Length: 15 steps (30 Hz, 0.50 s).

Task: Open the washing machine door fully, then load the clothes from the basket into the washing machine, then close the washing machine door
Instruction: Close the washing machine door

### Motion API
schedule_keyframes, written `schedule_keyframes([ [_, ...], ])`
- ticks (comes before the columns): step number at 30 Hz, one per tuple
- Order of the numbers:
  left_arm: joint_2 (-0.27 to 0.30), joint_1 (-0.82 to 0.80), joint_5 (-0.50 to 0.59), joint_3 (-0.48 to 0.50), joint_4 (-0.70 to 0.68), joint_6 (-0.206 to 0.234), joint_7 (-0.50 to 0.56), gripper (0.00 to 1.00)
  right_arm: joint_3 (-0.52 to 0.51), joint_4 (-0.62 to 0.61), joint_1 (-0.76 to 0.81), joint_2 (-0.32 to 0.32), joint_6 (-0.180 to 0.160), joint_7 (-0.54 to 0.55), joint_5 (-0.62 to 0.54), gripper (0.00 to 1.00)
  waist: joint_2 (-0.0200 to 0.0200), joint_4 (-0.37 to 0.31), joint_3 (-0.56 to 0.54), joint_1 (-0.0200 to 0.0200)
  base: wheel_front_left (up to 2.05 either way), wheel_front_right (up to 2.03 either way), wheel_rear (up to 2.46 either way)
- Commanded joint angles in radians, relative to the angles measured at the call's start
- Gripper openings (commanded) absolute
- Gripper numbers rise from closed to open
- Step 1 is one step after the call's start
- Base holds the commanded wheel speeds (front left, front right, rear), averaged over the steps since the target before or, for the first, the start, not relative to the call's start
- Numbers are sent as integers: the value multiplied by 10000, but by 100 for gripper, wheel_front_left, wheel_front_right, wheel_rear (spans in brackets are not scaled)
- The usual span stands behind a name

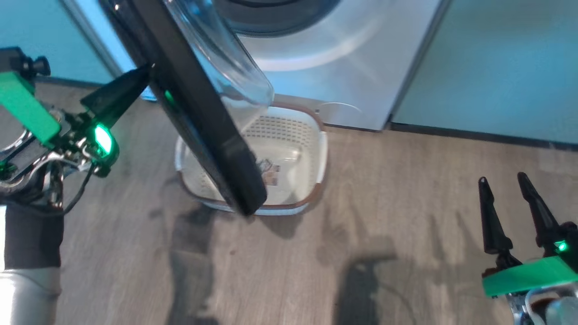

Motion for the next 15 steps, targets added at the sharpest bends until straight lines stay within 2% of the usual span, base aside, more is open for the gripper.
schedule_keyframes([
  [1,283,-580,164,264,-290,-88,-78,0,233,-216,-368,6,-29,-141,88,100,0,-405,45,-1,0,0,0],
  [9,-16,-1122,821,190,71,-88,-638,0,540,112,-582,149,-29,-245,204,100,0,-1372,37,-1,0,0,0],
  [15,-191,-1375,1052,312,462,-88,-1003,0,572,173,-631,221,-29,-263,268,100,0,-1824,-2,-1,0,0,0],
])
